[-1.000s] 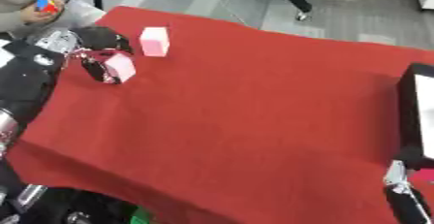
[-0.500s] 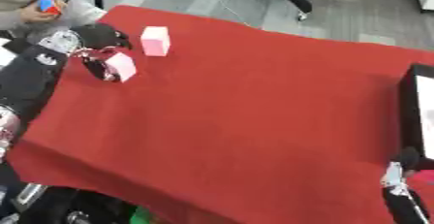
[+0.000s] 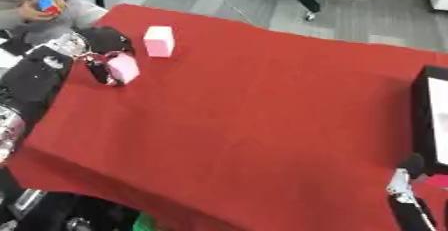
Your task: Pick up the objects with one hand, pass them to the other hand, and then place them into the box on the other side of the table.
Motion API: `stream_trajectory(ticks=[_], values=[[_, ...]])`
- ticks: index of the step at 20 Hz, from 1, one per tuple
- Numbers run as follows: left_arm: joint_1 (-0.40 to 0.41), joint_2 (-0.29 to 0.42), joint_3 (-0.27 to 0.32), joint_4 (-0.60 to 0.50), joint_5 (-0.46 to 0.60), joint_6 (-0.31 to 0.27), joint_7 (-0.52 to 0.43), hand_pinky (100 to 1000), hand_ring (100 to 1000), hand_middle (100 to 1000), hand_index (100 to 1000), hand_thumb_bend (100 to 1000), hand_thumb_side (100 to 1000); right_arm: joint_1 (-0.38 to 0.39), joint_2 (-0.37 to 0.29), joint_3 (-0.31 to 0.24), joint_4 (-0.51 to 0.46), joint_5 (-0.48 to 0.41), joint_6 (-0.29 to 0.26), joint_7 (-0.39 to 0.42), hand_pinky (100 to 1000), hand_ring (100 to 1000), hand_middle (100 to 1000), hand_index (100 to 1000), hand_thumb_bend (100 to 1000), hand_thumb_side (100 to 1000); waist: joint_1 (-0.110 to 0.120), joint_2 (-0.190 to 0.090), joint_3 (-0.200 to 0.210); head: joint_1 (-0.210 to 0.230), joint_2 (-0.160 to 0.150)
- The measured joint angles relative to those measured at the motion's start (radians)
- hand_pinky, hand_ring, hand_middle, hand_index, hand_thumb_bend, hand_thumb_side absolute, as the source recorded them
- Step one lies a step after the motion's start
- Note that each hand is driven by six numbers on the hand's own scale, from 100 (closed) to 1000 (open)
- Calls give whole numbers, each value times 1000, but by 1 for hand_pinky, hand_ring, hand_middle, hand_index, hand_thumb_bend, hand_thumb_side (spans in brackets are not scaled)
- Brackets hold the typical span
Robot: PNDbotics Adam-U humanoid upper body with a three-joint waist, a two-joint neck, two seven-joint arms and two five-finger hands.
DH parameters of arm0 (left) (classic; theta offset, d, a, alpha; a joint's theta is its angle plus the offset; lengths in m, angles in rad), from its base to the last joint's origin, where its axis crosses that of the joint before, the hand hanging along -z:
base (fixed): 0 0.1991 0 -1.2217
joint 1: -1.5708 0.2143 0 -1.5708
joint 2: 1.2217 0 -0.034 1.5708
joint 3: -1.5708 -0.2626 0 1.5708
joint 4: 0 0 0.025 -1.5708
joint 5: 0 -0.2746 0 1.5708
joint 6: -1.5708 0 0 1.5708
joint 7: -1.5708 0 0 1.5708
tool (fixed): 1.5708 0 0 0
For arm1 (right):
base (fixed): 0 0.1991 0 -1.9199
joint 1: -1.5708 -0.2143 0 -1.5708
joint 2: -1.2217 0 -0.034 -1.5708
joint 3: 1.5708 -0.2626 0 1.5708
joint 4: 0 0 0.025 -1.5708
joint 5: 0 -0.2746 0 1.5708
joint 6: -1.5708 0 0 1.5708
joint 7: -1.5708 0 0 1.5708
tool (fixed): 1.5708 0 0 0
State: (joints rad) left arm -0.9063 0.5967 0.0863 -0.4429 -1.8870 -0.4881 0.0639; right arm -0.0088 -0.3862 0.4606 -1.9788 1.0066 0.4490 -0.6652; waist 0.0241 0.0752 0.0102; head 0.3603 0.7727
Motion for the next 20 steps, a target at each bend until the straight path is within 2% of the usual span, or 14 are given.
stream_trajectory(ticks=[1, 5, 10, 12, 13, 16, 20], values=[[0, 0, 2, 0, -1, 1, 1, 866, 672, 603, 757, 422, 331, 0, 0, 2, 0, 0, 0, 0, 656, 904, 703, 897, 100, 456, 0, 0, -1, 0, 0], [0, 0, 2, -4, 3, -2, 14, 844, 579, 516, 681, 359, 301, 0, 0, 2, 0, -1, 0, 0, 656, 904, 703, 897, 100, 455, -1, 0, -2, 0, 0], [1, 0, 10, -63, 53, -46, 21, 831, 553, 485, 637, 266, 266, 0, 0, 2, 0, -1, 0, 0, 661, 903, 703, 897, 100, 450, -1, 0, -2, -1, 0], [9, 2, 17, -111, 97, -77, 15, 823, 555, 487, 640, 159, 238, 0, 0, 2, 0, -1, -1, -1, 663, 902, 705, 897, 100, 447, 0, 0, -1, -2, 0], [18, 3, 23, -144, 133, -97, 12, 816, 555, 485, 637, 100, 227, -1, 0, 2, 0, -1, -1, -1, 664, 902, 705, 897, 100, 446, 1, 0, 1, -4, 0], [58, 18, 43, -248, 300, -169, -5, 798, 546, 473, 621, 100, 244, -2, 0, 4, 0, 0, -2, -2, 666, 900, 707, 898, 100, 442, 2, 0, 4, -15, 0], [117, 21, 51, -391, 639, -269, -97, 769, 535, 456, 596, 100, 256, -15, 0, 13, 0, 8, -2, -2, 673, 894, 713, 900, 100, 431, 2, 2, 10, -37, 0]])
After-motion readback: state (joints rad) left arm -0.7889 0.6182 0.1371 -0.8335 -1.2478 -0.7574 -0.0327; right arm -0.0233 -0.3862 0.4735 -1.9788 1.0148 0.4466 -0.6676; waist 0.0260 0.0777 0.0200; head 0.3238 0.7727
